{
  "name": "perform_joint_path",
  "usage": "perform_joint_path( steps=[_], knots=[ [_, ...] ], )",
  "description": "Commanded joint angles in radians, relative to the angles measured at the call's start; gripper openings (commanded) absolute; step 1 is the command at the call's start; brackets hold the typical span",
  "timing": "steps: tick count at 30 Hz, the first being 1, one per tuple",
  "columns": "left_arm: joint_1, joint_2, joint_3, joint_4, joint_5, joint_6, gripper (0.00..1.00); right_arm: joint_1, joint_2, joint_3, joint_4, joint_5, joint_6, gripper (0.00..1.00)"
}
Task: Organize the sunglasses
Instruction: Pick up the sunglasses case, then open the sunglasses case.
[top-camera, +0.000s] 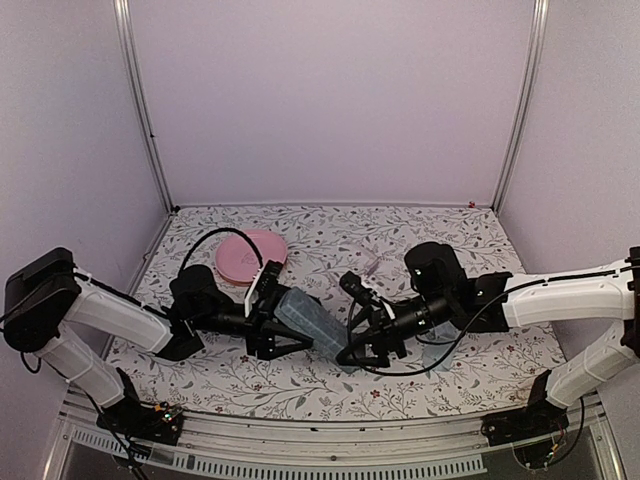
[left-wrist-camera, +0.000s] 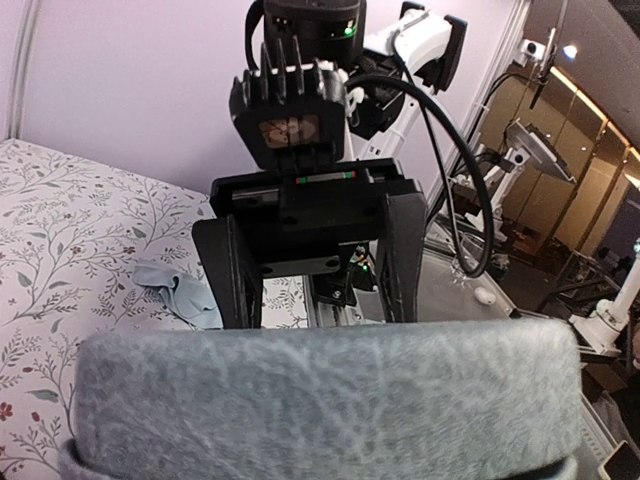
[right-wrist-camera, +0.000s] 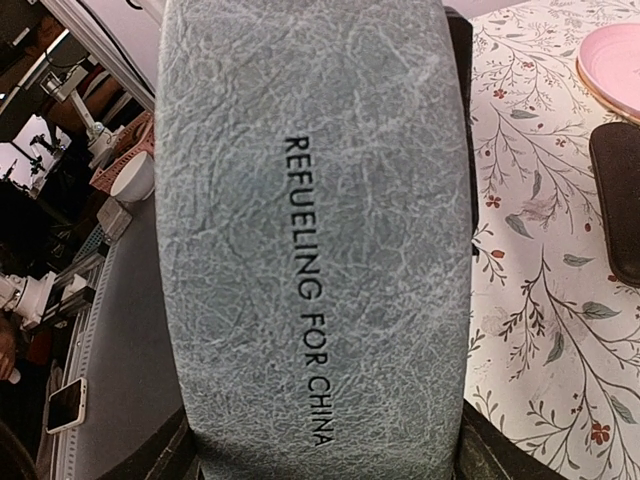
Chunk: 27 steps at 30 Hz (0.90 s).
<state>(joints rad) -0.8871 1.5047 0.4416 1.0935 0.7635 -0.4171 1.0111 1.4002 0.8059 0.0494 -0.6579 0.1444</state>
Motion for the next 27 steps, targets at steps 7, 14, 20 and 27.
perform_joint_path(
  steps=[7, 14, 20, 27],
  knots=[
    [0.020, 0.005, 0.024, 0.028, 0.024, -0.012, 0.26, -0.010, 0.026, -0.009, 0.088, -0.026, 0.035, 0.74],
    [0.019, -0.010, 0.041, -0.086, -0.013, 0.035, 0.00, -0.010, 0.021, 0.019, 0.086, 0.022, 0.056, 0.94],
    [0.017, -0.004, 0.045, -0.106, -0.015, 0.038, 0.00, 0.000, 0.063, 0.061, 0.066, 0.040, 0.055, 0.97],
    [0.011, 0.003, 0.060, -0.147, -0.007, 0.057, 0.00, 0.009, 0.125, 0.102, 0.044, 0.051, 0.048, 0.76]
  ],
)
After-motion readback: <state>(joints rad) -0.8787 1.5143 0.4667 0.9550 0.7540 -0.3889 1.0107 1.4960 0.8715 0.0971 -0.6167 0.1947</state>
